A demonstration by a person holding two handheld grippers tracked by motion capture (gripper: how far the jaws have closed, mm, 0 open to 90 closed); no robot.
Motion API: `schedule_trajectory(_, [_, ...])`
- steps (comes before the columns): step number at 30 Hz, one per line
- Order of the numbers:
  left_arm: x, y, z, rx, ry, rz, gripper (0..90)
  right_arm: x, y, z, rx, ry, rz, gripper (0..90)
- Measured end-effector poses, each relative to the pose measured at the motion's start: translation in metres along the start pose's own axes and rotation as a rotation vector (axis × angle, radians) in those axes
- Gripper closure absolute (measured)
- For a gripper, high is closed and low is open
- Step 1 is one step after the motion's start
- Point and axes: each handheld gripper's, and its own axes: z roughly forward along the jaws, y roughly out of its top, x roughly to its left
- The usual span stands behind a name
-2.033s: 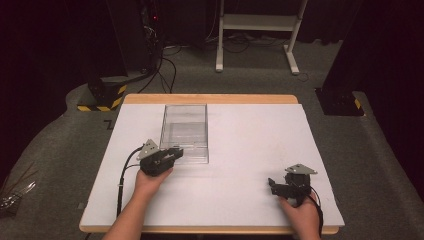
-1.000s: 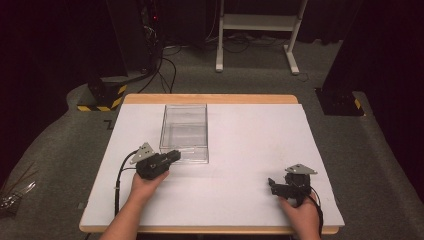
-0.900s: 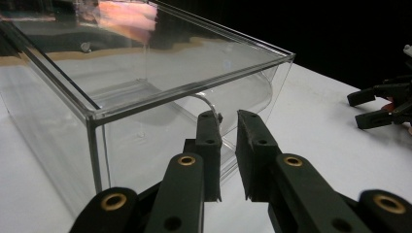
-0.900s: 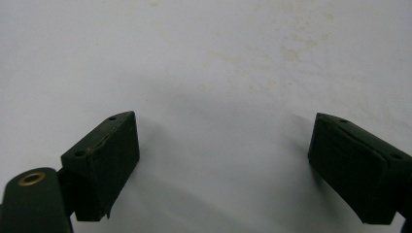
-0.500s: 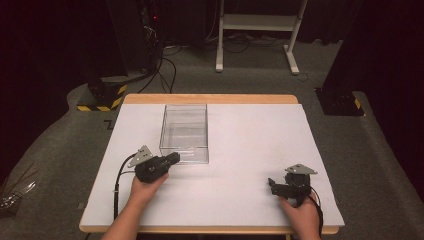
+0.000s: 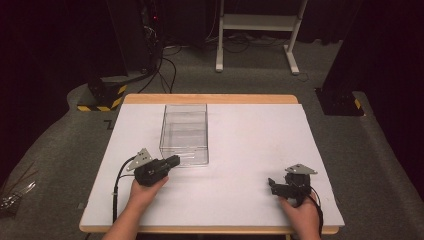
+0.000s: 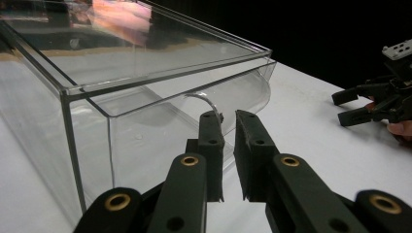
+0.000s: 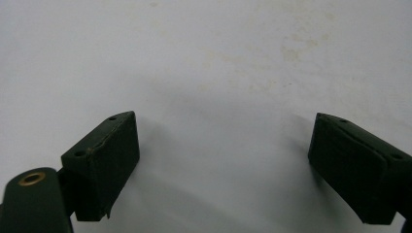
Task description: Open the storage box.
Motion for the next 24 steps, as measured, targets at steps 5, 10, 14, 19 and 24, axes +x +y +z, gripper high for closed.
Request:
schedule_trajectory(5, [-0.003, -0.001, -0.003, 0.005, -0.007, 0.005, 82.1, 0.0, 0.0, 0.0, 0.0, 0.0, 0.0, 11.3])
schedule_trajectory(10, [-0.005, -0.002, -0.007, 0.011, -0.016, 0.006, 82.5, 0.0, 0.0, 0.0, 0.0, 0.0, 0.0, 11.3])
schedule_trajectory(14, [-0.008, -0.002, -0.009, 0.016, -0.018, 0.007, 82.8, 0.0, 0.0, 0.0, 0.0, 0.0, 0.0, 11.3])
schedule_trajectory(19, [-0.01, -0.005, -0.015, 0.027, -0.023, 0.019, 83.0, 0.0, 0.0, 0.0, 0.0, 0.0, 0.0, 11.3])
schedule_trajectory(24, [-0.011, -0.006, -0.019, 0.028, -0.031, 0.012, 83.1, 0.0, 0.0, 0.0, 0.0, 0.0, 0.0, 11.3])
